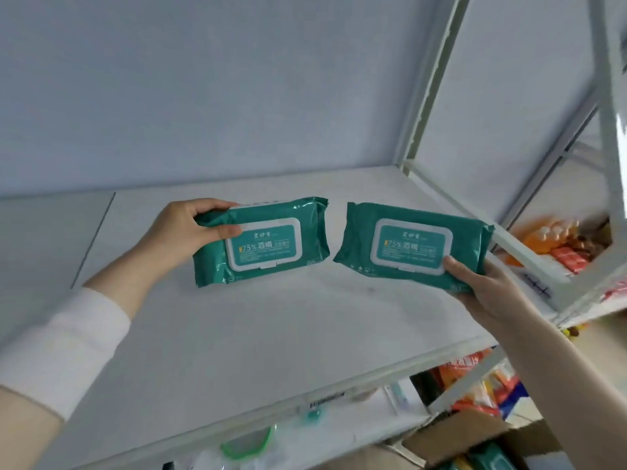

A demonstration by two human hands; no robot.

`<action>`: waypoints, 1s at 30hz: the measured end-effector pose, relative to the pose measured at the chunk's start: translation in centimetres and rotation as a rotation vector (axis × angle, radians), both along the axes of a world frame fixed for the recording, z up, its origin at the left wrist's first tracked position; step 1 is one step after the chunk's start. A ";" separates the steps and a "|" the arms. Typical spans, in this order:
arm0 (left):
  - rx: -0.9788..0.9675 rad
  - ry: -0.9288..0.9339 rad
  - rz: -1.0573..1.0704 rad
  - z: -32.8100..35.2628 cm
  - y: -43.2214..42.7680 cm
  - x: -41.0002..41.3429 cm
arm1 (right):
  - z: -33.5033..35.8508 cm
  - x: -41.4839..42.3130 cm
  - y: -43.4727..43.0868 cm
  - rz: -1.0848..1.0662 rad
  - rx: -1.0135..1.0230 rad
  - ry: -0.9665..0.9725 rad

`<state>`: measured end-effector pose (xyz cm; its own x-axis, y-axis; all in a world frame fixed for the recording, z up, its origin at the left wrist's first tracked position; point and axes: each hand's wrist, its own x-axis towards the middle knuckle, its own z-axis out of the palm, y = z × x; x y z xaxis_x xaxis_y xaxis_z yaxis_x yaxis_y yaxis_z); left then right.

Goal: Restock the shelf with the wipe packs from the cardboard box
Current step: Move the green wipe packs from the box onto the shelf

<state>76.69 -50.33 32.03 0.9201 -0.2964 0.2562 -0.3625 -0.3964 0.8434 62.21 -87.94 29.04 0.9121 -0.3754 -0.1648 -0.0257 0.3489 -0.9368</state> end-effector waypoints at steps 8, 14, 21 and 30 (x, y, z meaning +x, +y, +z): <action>0.058 0.021 0.089 -2.2 -6.6 12.6 | -0.8 18.1 -8.6 0.120 -0.119 -0.023; 0.077 -0.051 0.127 -3.4 -9.6 20.3 | -2.7 28.6 -12.0 0.292 -0.172 -0.046; 0.175 -0.097 0.095 -2.1 -10.3 24.5 | -3.8 34.8 -13.4 0.228 -0.561 -0.068; 0.340 -0.174 0.158 -2.1 -10.0 26.1 | -4.9 37.1 -14.9 0.262 -0.961 -0.002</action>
